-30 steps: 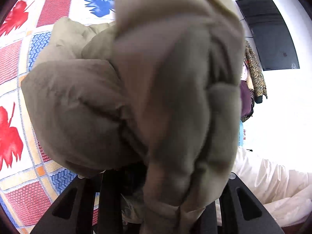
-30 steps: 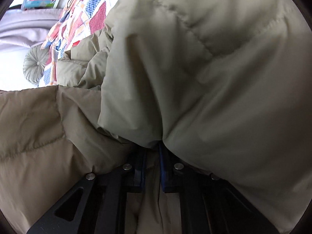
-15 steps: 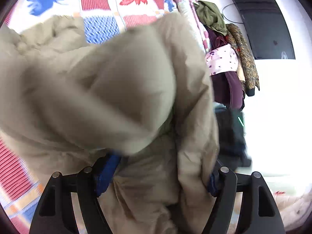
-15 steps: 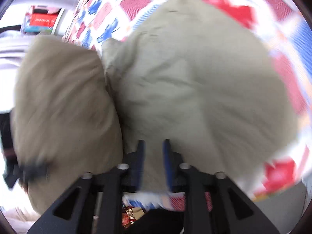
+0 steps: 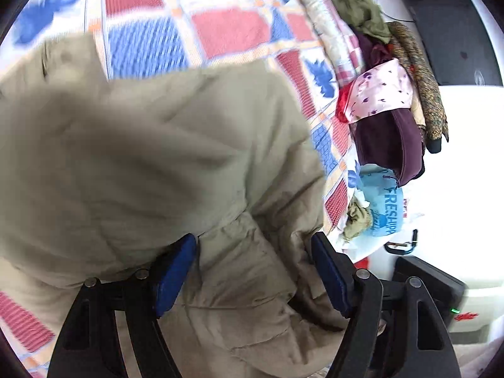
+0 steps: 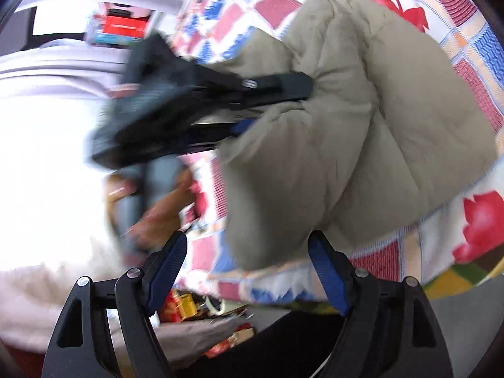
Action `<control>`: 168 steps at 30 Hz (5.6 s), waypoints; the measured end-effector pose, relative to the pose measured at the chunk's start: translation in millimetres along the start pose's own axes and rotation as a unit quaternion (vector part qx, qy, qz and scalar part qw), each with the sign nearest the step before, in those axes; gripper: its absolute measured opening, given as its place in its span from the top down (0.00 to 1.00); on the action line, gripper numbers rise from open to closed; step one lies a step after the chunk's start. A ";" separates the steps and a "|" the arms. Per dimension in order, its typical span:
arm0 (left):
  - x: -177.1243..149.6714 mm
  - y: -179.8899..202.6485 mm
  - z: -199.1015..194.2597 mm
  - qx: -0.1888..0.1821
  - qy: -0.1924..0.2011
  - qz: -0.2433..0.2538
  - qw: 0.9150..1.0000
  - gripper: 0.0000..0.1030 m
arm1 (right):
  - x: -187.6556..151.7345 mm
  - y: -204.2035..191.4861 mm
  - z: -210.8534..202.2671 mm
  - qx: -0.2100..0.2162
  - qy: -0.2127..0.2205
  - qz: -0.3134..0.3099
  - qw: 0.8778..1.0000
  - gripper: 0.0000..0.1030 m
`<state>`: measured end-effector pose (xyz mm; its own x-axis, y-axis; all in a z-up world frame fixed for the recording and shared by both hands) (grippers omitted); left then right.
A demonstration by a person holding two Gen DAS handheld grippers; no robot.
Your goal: Fold large clothes
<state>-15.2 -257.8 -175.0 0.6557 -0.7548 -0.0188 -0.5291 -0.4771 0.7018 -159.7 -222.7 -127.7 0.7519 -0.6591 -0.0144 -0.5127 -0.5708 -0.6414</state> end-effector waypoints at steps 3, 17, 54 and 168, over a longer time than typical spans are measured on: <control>-1.7 10.7 -36.5 0.039 0.071 0.030 0.996 0.27 | 13.0 16.1 17.0 -0.072 0.009 0.021 0.997 0.51; 18.3 -104.7 -80.4 0.243 0.259 -0.066 0.932 0.27 | 23.4 16.8 -30.9 -0.207 0.093 -0.064 0.972 0.87; 53.3 -31.4 -41.9 0.298 0.222 -0.004 0.928 0.27 | 122.7 75.9 -60.7 -0.105 0.057 -0.040 0.992 0.40; -31.7 -73.2 -25.2 0.069 0.125 -0.075 0.987 0.33 | 140.7 64.0 29.6 0.011 -0.126 -0.019 0.992 0.56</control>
<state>16.3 -187.6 -207.8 0.8355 -0.5445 0.0739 -0.4729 -0.6441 0.6013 -74.5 -337.5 -193.5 0.8515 -0.4927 -0.1795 -0.4750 -0.5798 -0.6620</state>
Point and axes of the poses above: each gripper's, at about its wrist camera, not at the fingertips, and z roughly the way its jaws point, y to its right, x to its top, the point moved 7 cm from there along z, roughly the way its jaws point, and after that the axes turned 5 degrees about -y, right-handed, at the moved point
